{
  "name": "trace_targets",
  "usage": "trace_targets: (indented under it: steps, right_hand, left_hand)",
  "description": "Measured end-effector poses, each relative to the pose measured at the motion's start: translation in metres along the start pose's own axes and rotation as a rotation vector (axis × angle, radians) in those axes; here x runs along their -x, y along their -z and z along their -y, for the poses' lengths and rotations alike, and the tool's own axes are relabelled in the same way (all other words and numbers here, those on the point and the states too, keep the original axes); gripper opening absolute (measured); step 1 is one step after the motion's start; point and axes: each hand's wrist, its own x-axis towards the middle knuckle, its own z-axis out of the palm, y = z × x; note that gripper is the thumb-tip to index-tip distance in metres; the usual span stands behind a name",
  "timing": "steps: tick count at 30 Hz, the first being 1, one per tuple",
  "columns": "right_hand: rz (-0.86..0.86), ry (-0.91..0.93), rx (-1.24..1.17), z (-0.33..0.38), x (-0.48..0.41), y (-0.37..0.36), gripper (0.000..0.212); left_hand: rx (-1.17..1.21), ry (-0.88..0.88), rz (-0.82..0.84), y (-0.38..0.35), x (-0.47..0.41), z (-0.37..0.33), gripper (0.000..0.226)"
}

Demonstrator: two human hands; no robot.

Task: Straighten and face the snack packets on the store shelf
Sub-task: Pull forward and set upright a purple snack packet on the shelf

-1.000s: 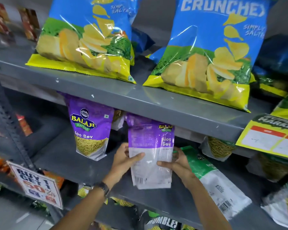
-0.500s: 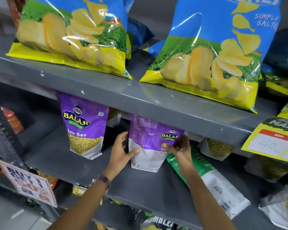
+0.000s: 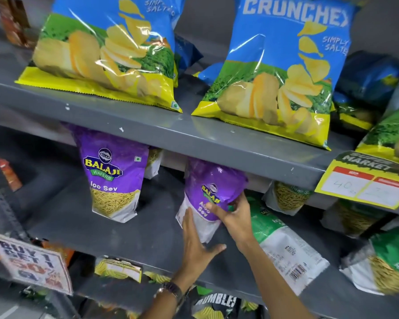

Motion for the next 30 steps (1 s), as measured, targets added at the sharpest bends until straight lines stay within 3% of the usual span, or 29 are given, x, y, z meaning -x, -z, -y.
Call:
trace_targets:
  steps: [2,6,9,12,16,20,22,25,30]
  right_hand:
    - [0.049,-0.019,-0.011,0.002,0.012,-0.007,0.053]
    - [0.112,-0.025,-0.062,0.009,0.018,-0.010,0.041]
    - [-0.034,0.033,-0.070,0.011,0.008,-0.004,0.038]
    - [-0.256,0.038,-0.068,0.002,-0.011,0.007,0.055]
    - [-0.085,-0.144,0.048,-0.012,-0.027,0.017,0.083]
    - [0.087,-0.198,0.103,-0.016,-0.027,0.012,0.063]
    - [0.080,-0.186,0.082,-0.020,-0.024,0.007,0.053]
    - [0.028,-0.171,0.033,-0.023,-0.018,0.000,0.050]
    - [-0.005,-0.141,0.002,-0.027,-0.015,-0.002,0.048]
  left_hand:
    - [-0.022,0.013,-0.031,0.005,-0.012,-0.003,0.125]
    - [0.093,0.011,0.012,0.028,-0.041,-0.004,0.095]
    - [0.000,0.000,0.086,0.056,-0.060,-0.003,0.099]
    - [-0.035,-0.010,0.217,0.082,-0.080,-0.002,0.089]
    - [-0.051,0.017,0.345,0.110,-0.101,0.001,0.084]
    - [0.006,0.052,0.271,0.117,-0.099,0.011,0.067]
    - [0.094,0.087,0.265,0.114,-0.090,0.013,0.071]
    - [0.164,0.107,0.252,0.107,-0.077,0.012,0.098]
    - [0.106,0.071,0.178,0.102,-0.070,0.007,0.087]
